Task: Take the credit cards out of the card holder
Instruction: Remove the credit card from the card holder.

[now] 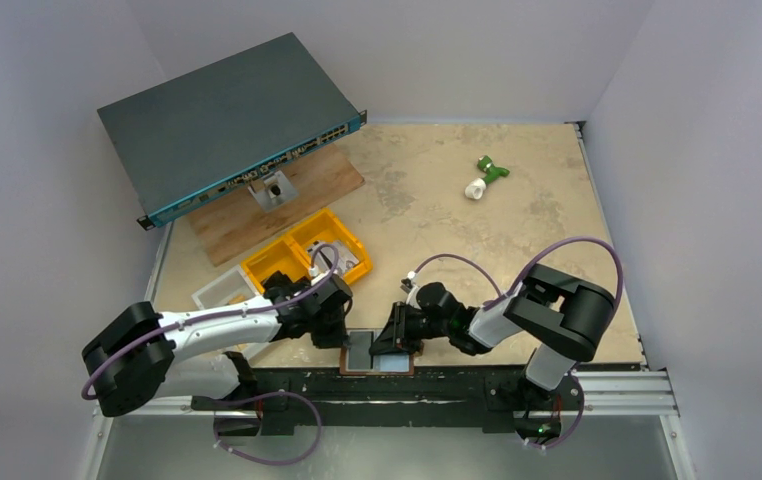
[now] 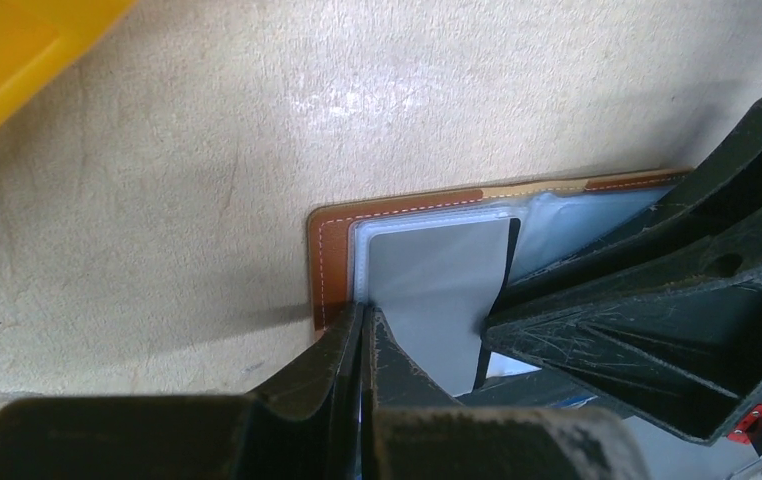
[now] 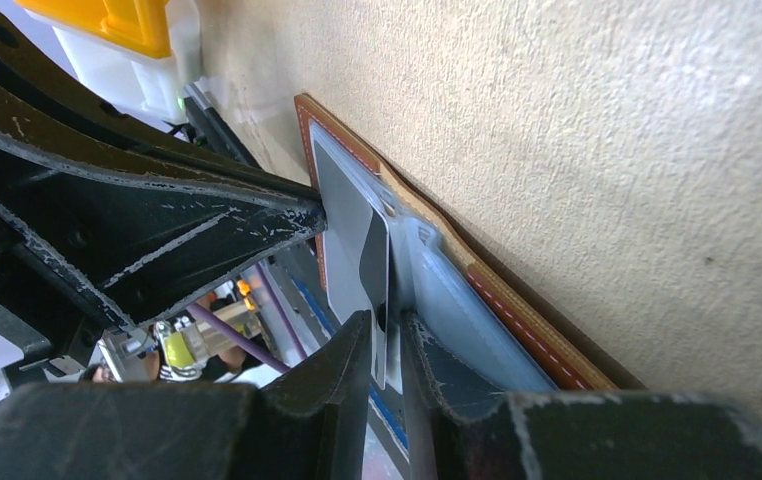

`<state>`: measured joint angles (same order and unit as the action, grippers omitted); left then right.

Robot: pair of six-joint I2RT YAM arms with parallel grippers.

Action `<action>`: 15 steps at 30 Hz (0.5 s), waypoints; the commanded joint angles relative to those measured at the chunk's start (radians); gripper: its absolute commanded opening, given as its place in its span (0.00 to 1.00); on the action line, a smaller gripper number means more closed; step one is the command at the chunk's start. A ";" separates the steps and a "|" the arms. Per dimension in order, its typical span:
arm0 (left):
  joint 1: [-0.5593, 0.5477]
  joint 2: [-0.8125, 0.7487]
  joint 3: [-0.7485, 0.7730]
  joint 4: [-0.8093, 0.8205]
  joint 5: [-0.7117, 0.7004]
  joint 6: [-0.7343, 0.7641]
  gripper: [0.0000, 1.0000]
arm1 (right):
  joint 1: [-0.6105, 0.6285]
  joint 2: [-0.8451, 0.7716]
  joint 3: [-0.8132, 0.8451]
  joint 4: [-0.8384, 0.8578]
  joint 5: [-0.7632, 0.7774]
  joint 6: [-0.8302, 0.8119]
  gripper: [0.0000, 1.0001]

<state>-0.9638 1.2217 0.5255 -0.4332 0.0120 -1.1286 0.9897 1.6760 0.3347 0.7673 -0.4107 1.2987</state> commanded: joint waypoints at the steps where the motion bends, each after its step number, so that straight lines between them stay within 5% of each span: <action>1: -0.035 0.026 -0.013 0.061 0.148 0.026 0.00 | 0.005 -0.010 0.038 0.033 0.022 -0.013 0.18; 8: -0.037 0.062 0.003 0.071 0.172 0.040 0.00 | 0.004 -0.028 0.042 0.009 0.025 -0.030 0.16; 15: -0.070 0.108 0.060 0.048 0.163 0.045 0.00 | 0.006 -0.137 0.109 -0.214 0.115 -0.131 0.10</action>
<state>-0.9813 1.2804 0.5655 -0.4461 0.0708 -1.0798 0.9901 1.6043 0.3557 0.6094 -0.4095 1.2358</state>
